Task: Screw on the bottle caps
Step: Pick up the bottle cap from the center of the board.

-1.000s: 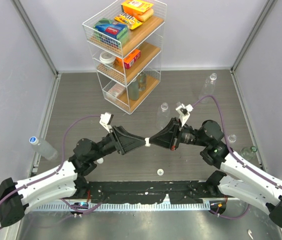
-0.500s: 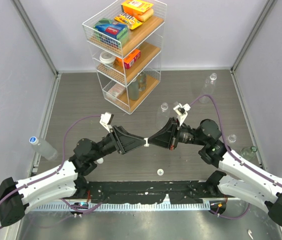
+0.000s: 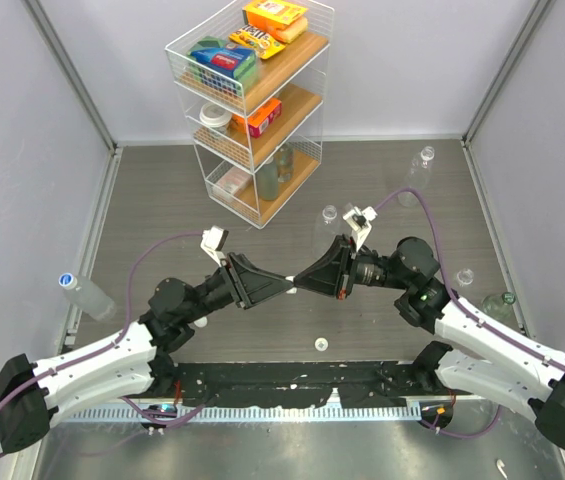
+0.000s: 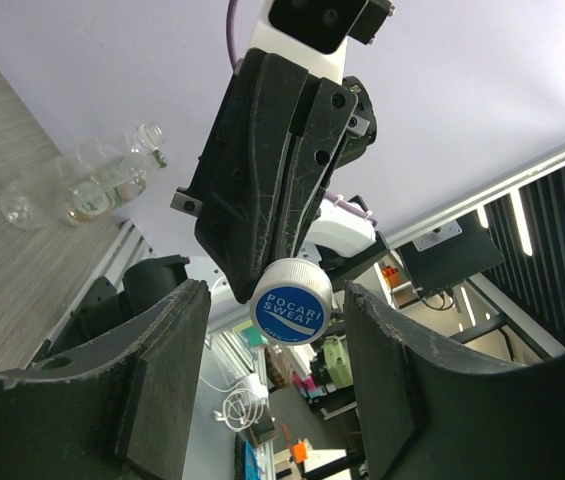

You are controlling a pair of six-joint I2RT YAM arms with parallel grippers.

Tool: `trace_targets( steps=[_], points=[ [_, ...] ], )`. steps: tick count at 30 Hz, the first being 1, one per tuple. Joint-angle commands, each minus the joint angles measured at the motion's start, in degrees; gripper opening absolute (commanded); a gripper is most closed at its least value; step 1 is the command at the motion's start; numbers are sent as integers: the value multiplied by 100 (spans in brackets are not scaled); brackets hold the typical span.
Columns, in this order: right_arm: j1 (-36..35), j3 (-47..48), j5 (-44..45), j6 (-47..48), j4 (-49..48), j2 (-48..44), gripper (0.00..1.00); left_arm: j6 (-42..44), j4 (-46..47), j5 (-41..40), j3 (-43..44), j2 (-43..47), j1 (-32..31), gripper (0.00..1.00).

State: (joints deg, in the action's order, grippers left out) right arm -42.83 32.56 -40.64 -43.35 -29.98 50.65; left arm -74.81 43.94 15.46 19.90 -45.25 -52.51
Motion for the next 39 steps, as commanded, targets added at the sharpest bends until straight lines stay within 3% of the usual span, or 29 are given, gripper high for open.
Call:
trace_targets(
  steps=[1, 9, 15, 21, 25, 32, 39],
  points=[
    [-41, 32, -58, 64, -255, -29, 1, -34, 282, 0, -4, 34, -31, 57],
    [-50, 163, 21, 283, -8, 111, 1, -34, 281, 159, 75, 34, -31, 45],
    [-50, 163, 82, 354, 9, 138, 1, -60, 281, 361, 102, 34, -57, 44],
    [-50, 242, 188, 503, 281, 111, 7, -139, 282, 378, 102, 61, -101, 33],
    [-50, 347, 381, 635, 781, 59, 16, -210, 247, 212, 58, 148, -101, 18],
    [-50, 805, 1066, 1215, 2511, -310, 42, 10, -658, -131, 111, 684, -101, 15],
    [-50, 1042, 1708, 1558, 3551, -881, 62, 291, -1553, -658, 40, 1624, -101, 15]
  ],
)
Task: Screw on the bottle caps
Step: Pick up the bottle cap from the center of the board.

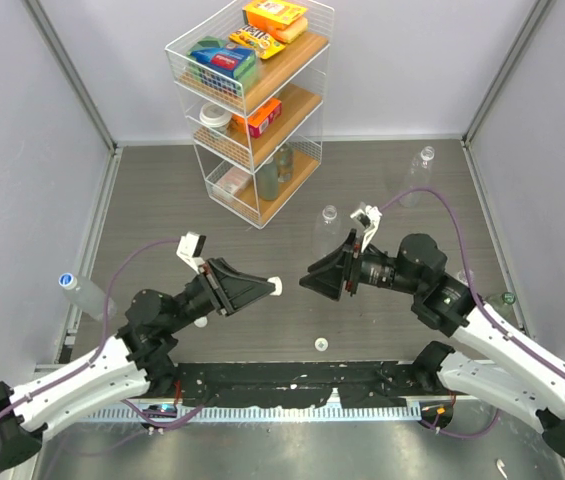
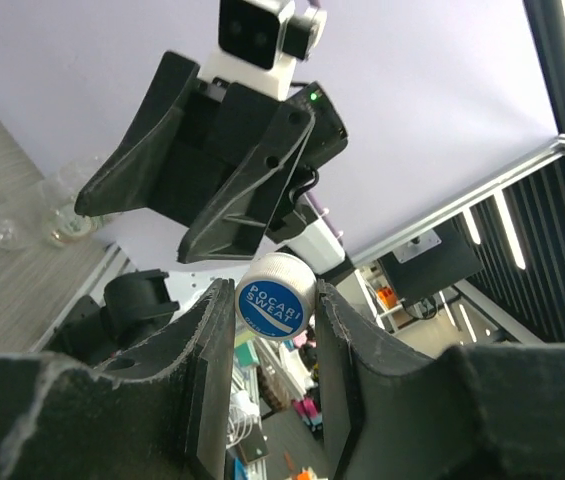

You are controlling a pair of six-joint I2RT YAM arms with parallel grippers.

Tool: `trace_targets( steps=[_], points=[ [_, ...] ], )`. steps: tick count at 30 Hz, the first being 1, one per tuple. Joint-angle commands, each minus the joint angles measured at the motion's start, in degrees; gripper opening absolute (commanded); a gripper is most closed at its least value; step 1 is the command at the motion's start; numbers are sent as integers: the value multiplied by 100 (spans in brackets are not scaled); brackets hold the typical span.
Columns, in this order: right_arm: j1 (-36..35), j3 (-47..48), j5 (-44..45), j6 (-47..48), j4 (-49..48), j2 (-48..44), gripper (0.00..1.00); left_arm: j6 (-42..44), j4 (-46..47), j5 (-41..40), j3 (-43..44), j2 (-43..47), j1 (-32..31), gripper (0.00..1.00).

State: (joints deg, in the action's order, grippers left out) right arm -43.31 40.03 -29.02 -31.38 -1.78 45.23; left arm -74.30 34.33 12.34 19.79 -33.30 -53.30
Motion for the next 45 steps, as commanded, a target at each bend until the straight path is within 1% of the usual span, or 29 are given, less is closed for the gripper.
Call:
trace_targets(
  steps=[1, 2, 4, 5, 6, 8, 10, 12, 13, 14, 17, 21, 23, 25, 26, 27, 28, 29, 30, 31, 32, 33, 34, 35, 38, 41, 43, 44, 45],
  points=[
    [-2, 356, 703, 378, 932, -374, 64, 302, -829, -424, 69, 551, -23, 15],
    [-2, 400, 800, 430, 1047, -497, 68, 355, -1162, -486, 104, 683, -23, 15],
    [-2, 575, 1265, 596, 1713, -716, 73, 477, -1786, -705, 200, 956, -23, 15],
    [-2, 715, 1737, 632, 1942, -805, 74, 530, -2067, -811, 244, 1061, -23, 15],
    [-2, 778, 2037, 694, 2328, -971, 78, 574, -2270, -925, 279, 1141, -23, 15],
    [-2, 936, 3089, 703, 2829, -1323, 84, 645, -2483, -1084, 288, 1281, -23, 15],
    [7, 1033, 3794, 581, 3234, -1674, 91, 733, -2614, -1154, 280, 1326, -23, 15],
    [-2, 1059, 4409, 422, 3534, -2026, 95, 855, -2781, -1181, 341, 1274, -23, 15],
    [-2, 1042, 4544, 300, 3649, -2227, 95, 882, -2887, -1381, 376, 1221, -23, 15],
    [-2, 1024, 4736, 255, 3815, -2290, 95, 900, -2992, -1418, 411, 1168, -23, 15],
    [-2, 875, 4721, 132, 4036, -2379, 95, 953, -3020, -1419, 438, 888, -14, 15],
    [7, 612, 4686, 175, 3984, -2011, 95, 1146, -3063, -1392, 552, 483, -23, 15],
    [-2, 392, 4669, 254, 3686, -1713, 95, 1207, -3142, -1427, 605, 360, -23, 15],
    [-2, 120, 4520, 456, 3195, -1388, 95, 1251, -3248, -1497, 648, 272, -23, 15],
    [7, -142, 4466, 674, 2714, -1177, 95, 1278, -3309, -1532, 649, 254, -23, 15],
    [-2, -275, 4362, 790, 2448, -1079, 95, 1304, -3362, -1567, 675, 245, -23, 15],
    [7, -685, 4221, 1148, 1697, -913, 95, 1330, -3415, -1611, 684, 245, -23, 15],
    [-2, -916, 4011, 1317, 698, -859, 95, 1357, -3415, -1647, 684, 271, -23, 15],
    [7, -1449, 4000, 1597, 218, -780, 95, 1374, -3589, -1725, 684, 289, -23, 15],
    [-2, -1698, 4078, 1747, -918, -744, 95, 1401, -3634, -1770, 693, 324, -23, 15],
    [-11, -2188, 4184, 2062, -1382, -657, 95, 1427, -3704, -1813, 701, 359, -23, 15],
    [-2, -2427, 4376, 2239, -2248, -595, 95, 1445, -3792, -1849, 710, 403, -23, 15],
    [-2, -2700, 4439, 2493, -2570, -447, 95, 1445, -3854, -1901, 728, 438, -23, 15],
    [-2, -2815, 4457, 2679, -3182, -367, 95, 1471, -3942, -1954, 737, 499, -23, 16],
    [7, -2922, 4475, 3249, -3916, 246, 95, 1533, -4004, -2112, 728, 614, -23, 16],
    [-2, -3010, 4204, 3699, -5064, 994, 96, 1585, -4030, -2139, 772, 684, -14, 17],
    [-2, -2958, 4027, 3954, -5436, 1522, 98, 1629, -4144, -2130, 833, 702, -23, 17],
    [-2, -2861, 4070, 4007, -5516, 1854, 99, 1647, -4171, -2122, 859, 711, -23, 17],
    [-2, -2800, 4149, 4086, -5630, 1997, 100, 1647, -4214, -2130, 877, 728, -23, 17]
  ],
)
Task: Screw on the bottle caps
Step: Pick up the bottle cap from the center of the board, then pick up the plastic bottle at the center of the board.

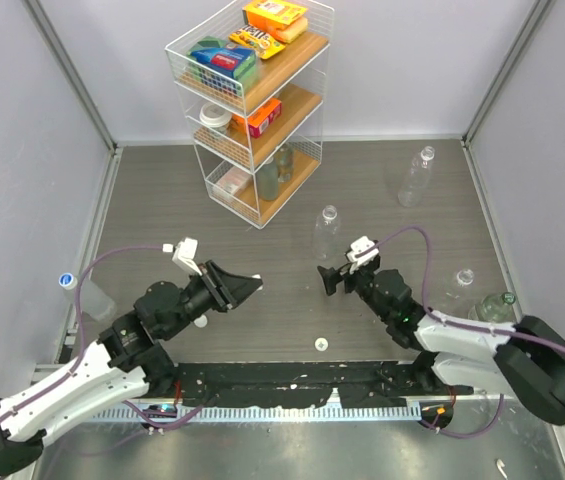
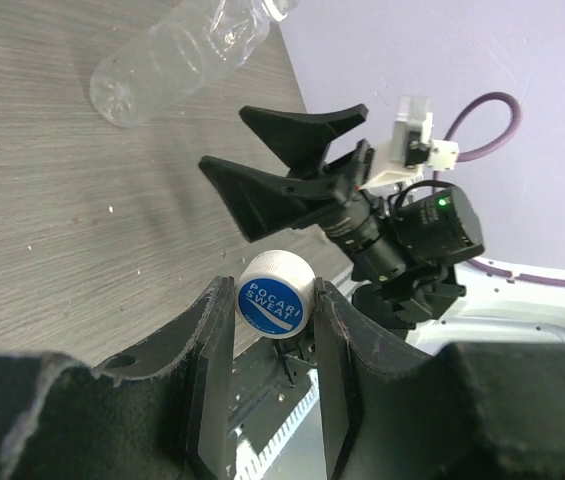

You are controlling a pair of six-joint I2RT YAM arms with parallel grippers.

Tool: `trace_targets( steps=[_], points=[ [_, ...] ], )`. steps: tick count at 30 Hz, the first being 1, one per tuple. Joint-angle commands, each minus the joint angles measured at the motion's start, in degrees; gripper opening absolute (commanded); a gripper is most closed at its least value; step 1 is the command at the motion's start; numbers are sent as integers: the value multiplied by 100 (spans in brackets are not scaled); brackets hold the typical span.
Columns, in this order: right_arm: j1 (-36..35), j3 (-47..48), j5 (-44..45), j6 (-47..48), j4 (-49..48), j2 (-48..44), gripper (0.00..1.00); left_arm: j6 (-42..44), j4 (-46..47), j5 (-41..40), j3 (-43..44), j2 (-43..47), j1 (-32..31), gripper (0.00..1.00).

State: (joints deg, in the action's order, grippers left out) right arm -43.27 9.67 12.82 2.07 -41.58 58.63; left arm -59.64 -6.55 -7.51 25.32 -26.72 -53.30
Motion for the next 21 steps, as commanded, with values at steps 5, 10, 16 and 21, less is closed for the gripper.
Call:
trace_targets(
  steps=[5, 10, 16, 21],
  points=[
    [29, 342, 406, 831, -2950, 1728, 100, 181, -154, -242, 351, 114, -23, 17],
    [90, 623, 563, 699, -3961, 2791, 100, 180, -110, -216, 359, 71, -23, 17],
    [213, 984, 564, 673, -4674, 3698, 100, 172, -207, -242, 412, 70, -23, 16],
    [757, 1037, 143, 67, -5254, 4129, 100, 224, -347, -234, 491, 97, -23, 16]
  ],
)
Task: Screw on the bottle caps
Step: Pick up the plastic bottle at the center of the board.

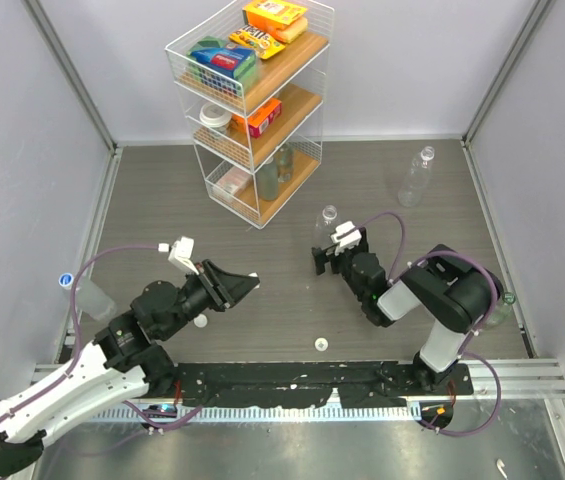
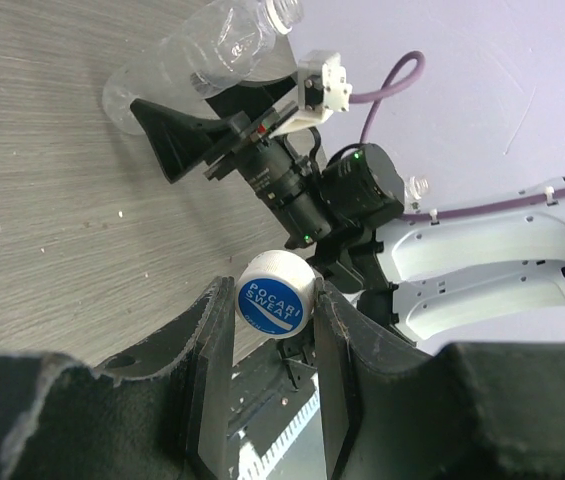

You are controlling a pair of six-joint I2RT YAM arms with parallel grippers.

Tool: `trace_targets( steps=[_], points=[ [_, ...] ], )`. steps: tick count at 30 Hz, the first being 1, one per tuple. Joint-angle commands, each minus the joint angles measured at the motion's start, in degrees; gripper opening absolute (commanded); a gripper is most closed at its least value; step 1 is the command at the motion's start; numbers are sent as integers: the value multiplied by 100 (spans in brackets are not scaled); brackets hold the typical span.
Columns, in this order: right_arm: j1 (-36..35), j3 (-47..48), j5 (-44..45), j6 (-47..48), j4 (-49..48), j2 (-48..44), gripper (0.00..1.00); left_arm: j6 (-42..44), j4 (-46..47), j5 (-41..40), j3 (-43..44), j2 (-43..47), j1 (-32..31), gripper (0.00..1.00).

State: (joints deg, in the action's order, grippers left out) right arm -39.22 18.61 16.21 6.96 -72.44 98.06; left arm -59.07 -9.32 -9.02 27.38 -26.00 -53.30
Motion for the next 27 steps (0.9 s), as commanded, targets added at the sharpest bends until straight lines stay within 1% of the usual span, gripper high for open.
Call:
trace_targets(
  steps=[1, 5, 10, 16, 22, 24, 26, 27],
  points=[
    [397, 178, -310, -441, -2186, 213, 100, 176, -87, -91, 295, 33, -23, 16],
    [494, 283, -583, -397, -2301, 407, 100, 176, -105, -135, 277, 34, -23, 15],
    [503, 432, -698, -371, -2309, 521, 100, 203, -105, -144, 295, -63, -23, 15],
    [547, 635, -391, -309, -2309, 565, 99, 229, -96, -144, 356, -195, -23, 15],
    [617, 872, -496, -257, -2309, 679, 95, 291, -105, -162, 453, -344, -23, 14],
    [661, 951, -583, -213, -2309, 723, 92, 308, -123, -153, 470, -371, -23, 14],
    [714, 1039, -636, -230, -2309, 785, 85, 317, -149, -153, 488, -397, -23, 14],
    [749, 1065, -689, -230, -2301, 811, 77, 326, -149, -153, 479, -406, -23, 13]
  ],
)
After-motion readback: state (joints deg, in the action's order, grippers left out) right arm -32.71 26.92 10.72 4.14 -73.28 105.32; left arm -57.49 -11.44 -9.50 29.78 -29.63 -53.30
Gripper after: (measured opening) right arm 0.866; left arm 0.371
